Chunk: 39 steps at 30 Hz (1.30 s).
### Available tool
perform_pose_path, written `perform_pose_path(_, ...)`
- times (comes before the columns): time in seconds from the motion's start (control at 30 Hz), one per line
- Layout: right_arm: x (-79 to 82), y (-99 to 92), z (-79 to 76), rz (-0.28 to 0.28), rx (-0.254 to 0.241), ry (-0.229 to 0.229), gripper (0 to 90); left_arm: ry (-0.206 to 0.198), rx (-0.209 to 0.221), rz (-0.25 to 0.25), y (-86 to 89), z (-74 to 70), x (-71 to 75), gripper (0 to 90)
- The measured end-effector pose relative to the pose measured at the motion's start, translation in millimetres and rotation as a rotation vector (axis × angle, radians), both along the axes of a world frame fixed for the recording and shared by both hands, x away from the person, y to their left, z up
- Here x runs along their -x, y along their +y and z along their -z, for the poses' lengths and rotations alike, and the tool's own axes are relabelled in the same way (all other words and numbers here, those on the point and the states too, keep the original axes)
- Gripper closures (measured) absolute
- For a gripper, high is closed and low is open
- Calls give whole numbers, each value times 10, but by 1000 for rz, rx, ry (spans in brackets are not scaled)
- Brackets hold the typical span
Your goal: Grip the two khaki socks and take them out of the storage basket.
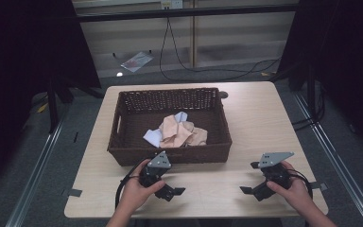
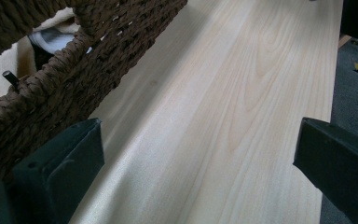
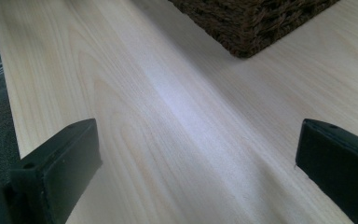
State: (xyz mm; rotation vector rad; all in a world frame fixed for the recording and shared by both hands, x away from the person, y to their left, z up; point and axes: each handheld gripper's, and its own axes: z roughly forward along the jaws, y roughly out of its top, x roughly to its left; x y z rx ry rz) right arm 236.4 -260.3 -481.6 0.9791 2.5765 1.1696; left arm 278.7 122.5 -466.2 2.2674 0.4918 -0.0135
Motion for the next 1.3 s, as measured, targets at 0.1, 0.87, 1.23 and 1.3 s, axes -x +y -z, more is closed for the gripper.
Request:
perform_pose_path(0.1,-3,-6,-2,0,0,-1,0,-4,-5,8,-2,-7,7,12)
perform_pose_path(0.87,38,-2,-6,-64,21,11,0,17,-99,52,-25,-454,-112,17)
perform_pose_path(1.23,36,-8,-2,-63,15,2,1,43,-82,38,-23,-702,-243,17)
perform_pose_path(1.3,37,-8,-4,-60,13,3,1,46,-72,39,-31,-747,-270,17)
